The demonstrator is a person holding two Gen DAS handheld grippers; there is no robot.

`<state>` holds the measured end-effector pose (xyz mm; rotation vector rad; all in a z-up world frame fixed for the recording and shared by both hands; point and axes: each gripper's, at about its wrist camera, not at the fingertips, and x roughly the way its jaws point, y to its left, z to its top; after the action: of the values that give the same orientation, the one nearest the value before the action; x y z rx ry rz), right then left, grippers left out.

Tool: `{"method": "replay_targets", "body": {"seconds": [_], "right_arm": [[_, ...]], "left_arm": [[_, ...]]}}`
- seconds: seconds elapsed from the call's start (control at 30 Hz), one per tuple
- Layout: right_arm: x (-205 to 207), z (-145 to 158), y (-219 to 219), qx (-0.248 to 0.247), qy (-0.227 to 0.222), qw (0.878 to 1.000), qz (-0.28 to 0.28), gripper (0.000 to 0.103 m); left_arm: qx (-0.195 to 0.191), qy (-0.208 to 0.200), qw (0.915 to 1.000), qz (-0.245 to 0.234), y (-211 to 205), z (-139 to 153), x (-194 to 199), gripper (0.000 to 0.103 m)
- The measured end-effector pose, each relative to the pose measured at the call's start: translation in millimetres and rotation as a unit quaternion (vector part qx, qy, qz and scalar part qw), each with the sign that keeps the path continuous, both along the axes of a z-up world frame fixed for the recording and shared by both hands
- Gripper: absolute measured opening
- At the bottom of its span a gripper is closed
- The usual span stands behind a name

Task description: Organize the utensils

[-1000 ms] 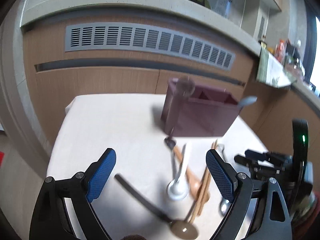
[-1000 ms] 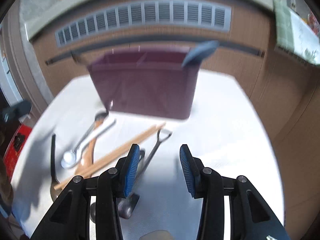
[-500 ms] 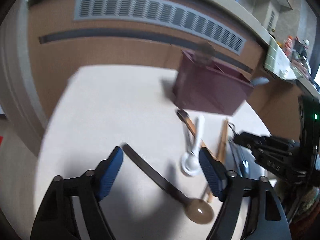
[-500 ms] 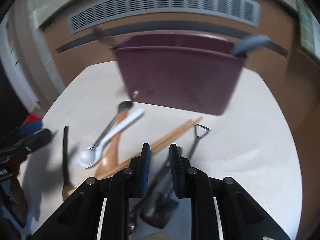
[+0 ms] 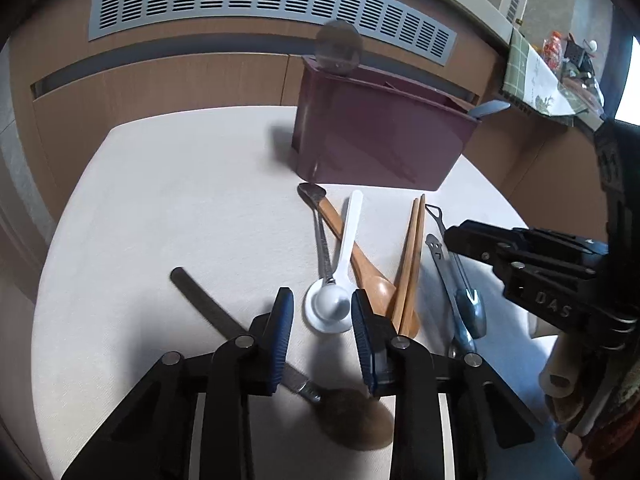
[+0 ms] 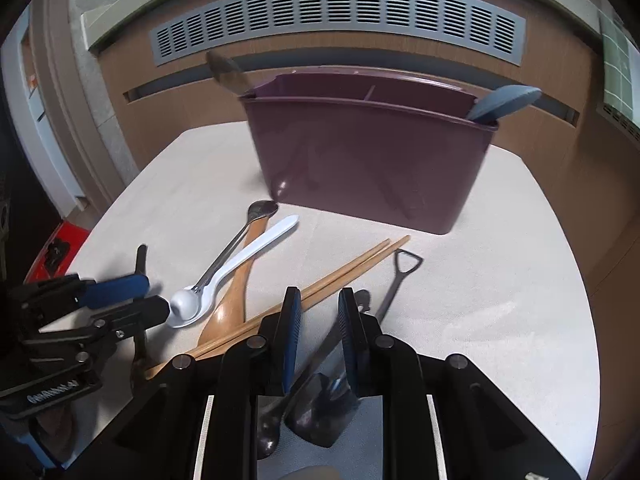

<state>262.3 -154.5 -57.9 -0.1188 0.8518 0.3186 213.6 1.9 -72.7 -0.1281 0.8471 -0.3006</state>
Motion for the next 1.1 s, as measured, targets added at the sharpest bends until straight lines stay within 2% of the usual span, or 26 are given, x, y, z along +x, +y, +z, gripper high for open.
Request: {"method": "replay_targets", "body": {"seconds": [0.23, 0.37, 0.47, 0.57, 0.63, 0.83, 1.03, 1.1], "right_arm": [[-5.6, 0.3, -14.0, 0.000, -0.004, 1.000, -0.015, 0.019], [-3.6, -3.7, -20.0, 0.007, 0.003, 1.000, -0.024, 0.019], [-1.7, -4.4, -16.9, 0.010, 0.007, 1.000, -0.022, 0.019], [-0.6, -1.4, -10.0, 0.019, 0.009, 1.000, -0.014, 0.019], [2.2, 1.2, -1.1, 0.025, 0.013, 1.000, -0.002, 0.019], [24.5, -6.2, 26.2, 0.063, 0.065, 0.996, 0.008, 0.019], [39.9, -10.6, 55.4, 0.068, 0.078, 0.995, 0.004, 0.020], [45.3, -14.7, 61.5, 0.058, 0.086, 0.994, -0.012, 0.020]], "left_arm": [[0.016, 0.017, 0.9996, 0.017, -10.9, -7.7, 14.4, 0.030], [0.010, 0.020, 0.9997, 0.011, -11.4, -10.5, 16.2, 0.027], [-0.001, 0.006, 0.9999, 0.014, -5.9, -5.3, 13.6, 0.023], [-0.002, -0.025, 0.9993, 0.027, 6.7, 7.9, 7.7, 0.022], [-0.007, -0.039, 0.9985, 0.037, 20.1, 16.3, 3.7, 0.013], [-0.011, -0.059, 0.9953, 0.076, 59.1, 28.7, -7.8, 0.013], [-0.028, -0.040, 0.9934, 0.103, 86.5, 18.4, -10.0, 0.014], [-0.041, -0.035, 0.9924, 0.111, 94.0, 14.4, -11.5, 0.020]]}}
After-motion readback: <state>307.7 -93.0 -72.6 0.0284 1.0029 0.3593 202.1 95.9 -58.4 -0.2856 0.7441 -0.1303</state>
